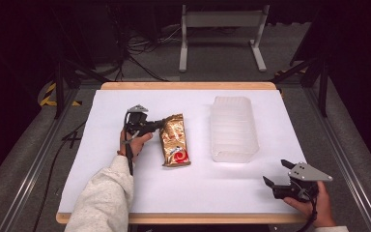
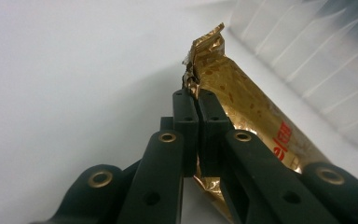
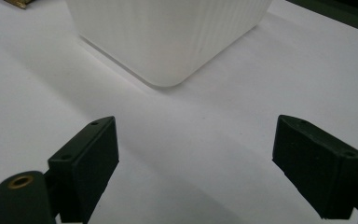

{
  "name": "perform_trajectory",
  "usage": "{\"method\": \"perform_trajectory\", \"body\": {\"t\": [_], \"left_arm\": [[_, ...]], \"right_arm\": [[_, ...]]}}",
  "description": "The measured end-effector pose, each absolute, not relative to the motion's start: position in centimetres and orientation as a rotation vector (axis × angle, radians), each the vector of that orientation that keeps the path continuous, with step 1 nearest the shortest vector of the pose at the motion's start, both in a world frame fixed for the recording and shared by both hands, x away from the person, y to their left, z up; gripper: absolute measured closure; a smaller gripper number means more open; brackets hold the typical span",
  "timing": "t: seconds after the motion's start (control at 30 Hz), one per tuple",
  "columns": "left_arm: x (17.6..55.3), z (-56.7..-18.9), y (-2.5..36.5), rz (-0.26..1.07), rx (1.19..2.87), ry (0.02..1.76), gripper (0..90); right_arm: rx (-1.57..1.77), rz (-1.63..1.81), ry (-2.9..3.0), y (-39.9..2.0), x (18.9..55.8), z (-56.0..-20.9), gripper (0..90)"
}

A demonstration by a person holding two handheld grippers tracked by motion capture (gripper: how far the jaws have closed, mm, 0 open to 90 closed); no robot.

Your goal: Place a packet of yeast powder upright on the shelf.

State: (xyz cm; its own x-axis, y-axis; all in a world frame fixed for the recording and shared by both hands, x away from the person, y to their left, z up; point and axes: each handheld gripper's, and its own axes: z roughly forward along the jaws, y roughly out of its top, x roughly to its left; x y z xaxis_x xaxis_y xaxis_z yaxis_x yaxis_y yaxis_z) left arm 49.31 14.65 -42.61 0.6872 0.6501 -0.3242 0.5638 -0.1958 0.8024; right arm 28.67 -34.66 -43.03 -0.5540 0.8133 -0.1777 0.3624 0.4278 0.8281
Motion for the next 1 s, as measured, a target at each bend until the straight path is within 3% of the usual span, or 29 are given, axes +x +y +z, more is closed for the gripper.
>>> {"method": "perform_trajectory", "body": {"t": [0.43, 1.0], "left_arm": [[43.0, -36.1, 15.2, 0.219, 1.739, 0.735, 89.1], [40.2, -34.1, 14.1, 0.223, 1.709, 0.616, 89.3]], "right_arm": [[0.976, 1.052, 2.101, -34.7, 28.4, -42.6, 14.9], [0.955, 1.061, 2.097, -34.7, 28.3, -42.2, 14.9]]}}
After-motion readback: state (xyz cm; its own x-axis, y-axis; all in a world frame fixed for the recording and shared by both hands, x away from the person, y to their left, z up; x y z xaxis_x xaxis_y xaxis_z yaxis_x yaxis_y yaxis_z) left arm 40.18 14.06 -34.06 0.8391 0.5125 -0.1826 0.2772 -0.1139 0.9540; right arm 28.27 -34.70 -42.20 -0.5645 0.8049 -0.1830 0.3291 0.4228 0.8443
